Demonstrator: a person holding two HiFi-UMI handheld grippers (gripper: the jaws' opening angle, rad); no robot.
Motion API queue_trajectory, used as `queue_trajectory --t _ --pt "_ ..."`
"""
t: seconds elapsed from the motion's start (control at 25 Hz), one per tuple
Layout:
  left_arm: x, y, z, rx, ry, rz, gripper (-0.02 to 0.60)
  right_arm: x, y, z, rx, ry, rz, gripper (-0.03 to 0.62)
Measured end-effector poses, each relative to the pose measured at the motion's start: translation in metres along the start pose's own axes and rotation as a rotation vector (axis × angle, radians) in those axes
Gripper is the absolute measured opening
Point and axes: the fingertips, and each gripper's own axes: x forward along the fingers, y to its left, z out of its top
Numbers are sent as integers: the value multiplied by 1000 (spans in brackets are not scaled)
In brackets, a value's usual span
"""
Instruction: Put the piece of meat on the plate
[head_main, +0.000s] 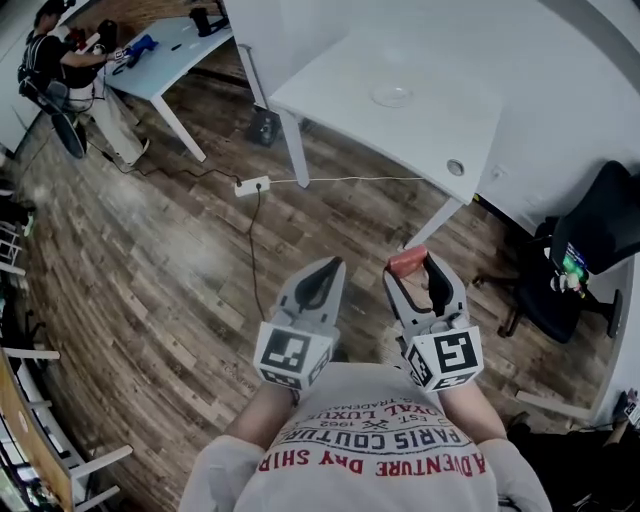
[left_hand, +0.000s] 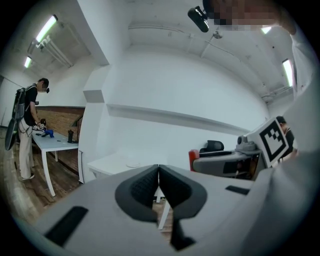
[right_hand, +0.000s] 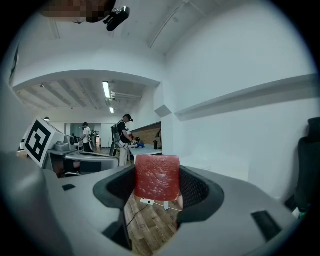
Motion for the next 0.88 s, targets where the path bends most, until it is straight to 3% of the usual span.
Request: queue_trajectory --t 0.36,0.72,0.88 --pt "23 73 -10 -54 38 -22 6 73 14 5 22 41 -18 279" --pt "102 104 -9 -54 64 -7 6 146 -44 -2 90 75 26 279" --pt "148 122 5 -37 54 18 6 186 -79 9 42 60 57 279"
